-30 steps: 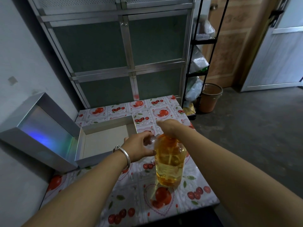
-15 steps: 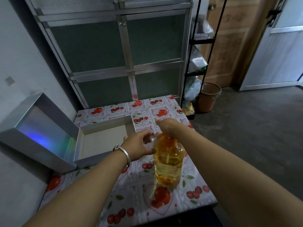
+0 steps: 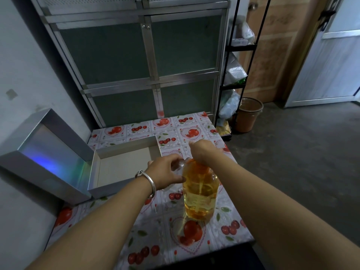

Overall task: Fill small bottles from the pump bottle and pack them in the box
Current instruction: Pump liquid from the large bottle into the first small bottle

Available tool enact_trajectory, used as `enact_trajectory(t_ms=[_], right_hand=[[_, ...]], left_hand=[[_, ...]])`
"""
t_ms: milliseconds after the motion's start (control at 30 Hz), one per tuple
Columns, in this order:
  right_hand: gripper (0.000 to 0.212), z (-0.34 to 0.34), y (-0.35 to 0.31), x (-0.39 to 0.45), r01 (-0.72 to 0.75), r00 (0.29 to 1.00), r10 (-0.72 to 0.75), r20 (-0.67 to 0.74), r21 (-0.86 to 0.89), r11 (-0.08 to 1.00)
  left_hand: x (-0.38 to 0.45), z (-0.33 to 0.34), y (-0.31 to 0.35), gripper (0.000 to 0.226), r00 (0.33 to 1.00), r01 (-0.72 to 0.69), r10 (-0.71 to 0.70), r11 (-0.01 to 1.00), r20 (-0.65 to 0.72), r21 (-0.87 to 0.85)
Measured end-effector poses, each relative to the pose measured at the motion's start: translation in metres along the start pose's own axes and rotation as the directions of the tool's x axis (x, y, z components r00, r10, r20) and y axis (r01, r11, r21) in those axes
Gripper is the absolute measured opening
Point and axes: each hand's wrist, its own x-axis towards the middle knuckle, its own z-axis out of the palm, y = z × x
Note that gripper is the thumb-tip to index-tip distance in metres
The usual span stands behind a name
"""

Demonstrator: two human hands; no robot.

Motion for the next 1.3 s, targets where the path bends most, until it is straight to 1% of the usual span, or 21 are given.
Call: enact_trajectory(t_ms=[100,133,233,267,333,467,533,633,667,700,767,867,1000,1033,1133,1200,1300], right_hand=[[0.047,0.003,0.001,0.005,-0.018,1.0,0.018,-0.011,-0.014,1.0],[0.046,0.0,0.002,0.004,-0.013,1.0,0.012,0.003,0.011,1.0],[0.049,-0.008,0.0,-0.005,-0.011,0.994,-0.005,0.107,0.15,0.989],[0.049,-0.007,-0.001,-0.003,-0.014,0.995,0.0,0.098,0.137,0.99],[0.049,-0.002,-0.001,0.002,-0.017,1.0,0.015,0.016,0.077,0.997],[0.046,0.005,0.003,0.006,-0.06,0.997,0.061,-0.036,0.034,0.998],[0.047,0.003,0.001,0.003,-0.055,0.998,0.055,0.003,0.05,0.997],[0.05,-0.003,-0.001,0.003,-0.037,0.996,0.023,0.089,0.158,0.987],[0.048,-0.003,-0.002,0.002,-0.041,0.996,0.026,0.089,0.167,0.985],[0.047,-0.003,-0.003,0.002,-0.048,0.997,0.038,0.059,0.164,0.985],[0.049,0.002,0.001,0.003,-0.055,0.998,0.056,-0.015,0.087,0.995],[0.045,0.003,0.003,0.006,-0.062,0.997,0.064,-0.048,0.056,0.997],[0.047,-0.007,0.0,0.0,-0.006,0.994,-0.008,0.113,0.125,0.992],[0.047,-0.008,0.0,0.001,0.006,0.993,-0.021,0.119,0.125,0.992],[0.049,-0.003,0.003,0.005,0.007,1.0,-0.007,0.015,0.014,1.0],[0.047,0.002,0.004,0.006,-0.021,0.999,0.021,-0.026,-0.006,1.0],[0.046,0.002,0.001,0.007,-0.045,0.999,0.045,0.004,0.046,0.998]], left_hand=[[-0.001,0.001,0.001,0.045,1.0,-0.008,0.008,1.0,0.001,0.015],[-0.002,0.001,0.001,0.046,1.0,-0.007,0.007,1.0,0.004,0.018],[-0.003,-0.001,0.0,0.047,1.0,-0.004,0.004,1.0,-0.011,0.017],[-0.002,-0.002,0.0,0.047,1.0,-0.009,0.01,1.0,-0.012,0.016],[-0.001,-0.002,0.0,0.046,1.0,-0.015,0.016,1.0,-0.01,0.017],[-0.003,0.0,0.001,0.045,1.0,-0.014,0.014,1.0,0.004,0.021],[-0.003,0.0,0.001,0.043,1.0,-0.01,0.01,1.0,0.011,0.025],[-0.003,-0.002,0.002,0.045,1.0,-0.005,0.005,1.0,0.001,0.012],[-0.002,-0.003,0.003,0.044,1.0,-0.009,0.009,1.0,0.001,0.012],[-0.001,-0.003,0.003,0.044,1.0,-0.012,0.012,1.0,0.003,0.016],[-0.001,-0.003,0.003,0.044,1.0,-0.019,0.018,1.0,0.013,0.024],[-0.002,-0.001,0.002,0.046,1.0,-0.017,0.016,0.999,0.015,0.027],[-0.002,-0.001,0.002,0.041,1.0,-0.023,0.023,1.0,0.002,0.017],[-0.002,-0.002,0.003,0.041,1.0,-0.025,0.025,1.0,-0.001,0.015],[0.001,-0.002,0.002,0.043,1.0,-0.016,0.016,1.0,0.01,0.015],[0.0,-0.002,0.001,0.045,1.0,-0.011,0.01,1.0,0.021,0.029],[0.0,-0.001,0.002,0.041,1.0,-0.012,0.012,1.0,0.025,0.024]])
